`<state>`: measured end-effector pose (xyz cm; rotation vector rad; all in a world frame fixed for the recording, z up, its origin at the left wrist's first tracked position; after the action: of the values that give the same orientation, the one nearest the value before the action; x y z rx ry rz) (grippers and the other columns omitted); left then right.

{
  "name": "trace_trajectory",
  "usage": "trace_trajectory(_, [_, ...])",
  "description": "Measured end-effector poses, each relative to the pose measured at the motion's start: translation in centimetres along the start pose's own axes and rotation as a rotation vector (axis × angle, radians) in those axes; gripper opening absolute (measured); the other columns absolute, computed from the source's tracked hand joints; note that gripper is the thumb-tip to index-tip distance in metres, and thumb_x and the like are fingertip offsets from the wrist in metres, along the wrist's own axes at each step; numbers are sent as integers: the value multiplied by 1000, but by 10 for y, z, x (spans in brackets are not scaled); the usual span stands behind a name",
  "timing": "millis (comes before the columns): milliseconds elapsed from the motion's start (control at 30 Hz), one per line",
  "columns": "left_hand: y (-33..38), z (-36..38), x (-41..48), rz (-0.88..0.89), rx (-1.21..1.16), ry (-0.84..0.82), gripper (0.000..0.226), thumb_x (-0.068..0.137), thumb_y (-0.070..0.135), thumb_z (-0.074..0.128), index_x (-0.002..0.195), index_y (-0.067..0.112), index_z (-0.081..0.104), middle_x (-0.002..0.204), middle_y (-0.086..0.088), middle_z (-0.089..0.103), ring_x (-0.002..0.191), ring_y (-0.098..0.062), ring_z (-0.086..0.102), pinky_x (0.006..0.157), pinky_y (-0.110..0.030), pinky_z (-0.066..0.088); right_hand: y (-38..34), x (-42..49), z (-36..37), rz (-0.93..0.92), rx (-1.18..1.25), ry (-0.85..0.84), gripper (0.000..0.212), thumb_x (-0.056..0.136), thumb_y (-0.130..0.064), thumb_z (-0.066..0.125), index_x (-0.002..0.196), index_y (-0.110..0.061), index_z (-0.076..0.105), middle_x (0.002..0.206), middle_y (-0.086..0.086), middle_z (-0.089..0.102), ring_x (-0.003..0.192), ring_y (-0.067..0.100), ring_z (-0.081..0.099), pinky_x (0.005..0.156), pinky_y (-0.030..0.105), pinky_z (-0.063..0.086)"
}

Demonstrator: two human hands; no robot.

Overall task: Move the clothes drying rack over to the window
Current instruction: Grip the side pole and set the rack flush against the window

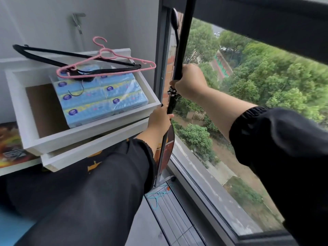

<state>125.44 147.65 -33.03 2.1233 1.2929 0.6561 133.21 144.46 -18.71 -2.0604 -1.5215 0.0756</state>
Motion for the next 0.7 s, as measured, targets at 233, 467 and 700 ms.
trace_trajectory(233, [2,-2,-18,-38,-104,10,20,92,23,53,103,9,62,97,-13,68,85,-33,66,80,-40,53,-6,-15,-4,-44,16,-11,25,86,-20,63,105,-5,62,101,13,69,92,30,64,77,37,53])
trace_trajectory(467, [52,-30,-78,27,166,180,33,98,22,32,98,7,62,93,-16,67,89,-36,61,70,-36,43,21,-63,-56,35,34,8,37,96,-36,46,114,-5,56,112,12,66,87,24,63,79,36,52])
trace_trajectory(700, [181,-47,-171,229,123,287,31,97,22,35,106,12,63,92,-13,71,81,-32,64,63,-33,47,66,-176,-179,65,-81,160,30,96,-26,44,115,-7,56,113,13,66,97,28,62,81,35,51])
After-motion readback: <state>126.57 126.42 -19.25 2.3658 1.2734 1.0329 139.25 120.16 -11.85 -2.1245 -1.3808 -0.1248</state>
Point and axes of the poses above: each hand's wrist, its own x-axis towards the middle knuckle, its own z-axis out of the palm, y = z × x, the point moved 7 cm from there along x, towards the middle knuckle
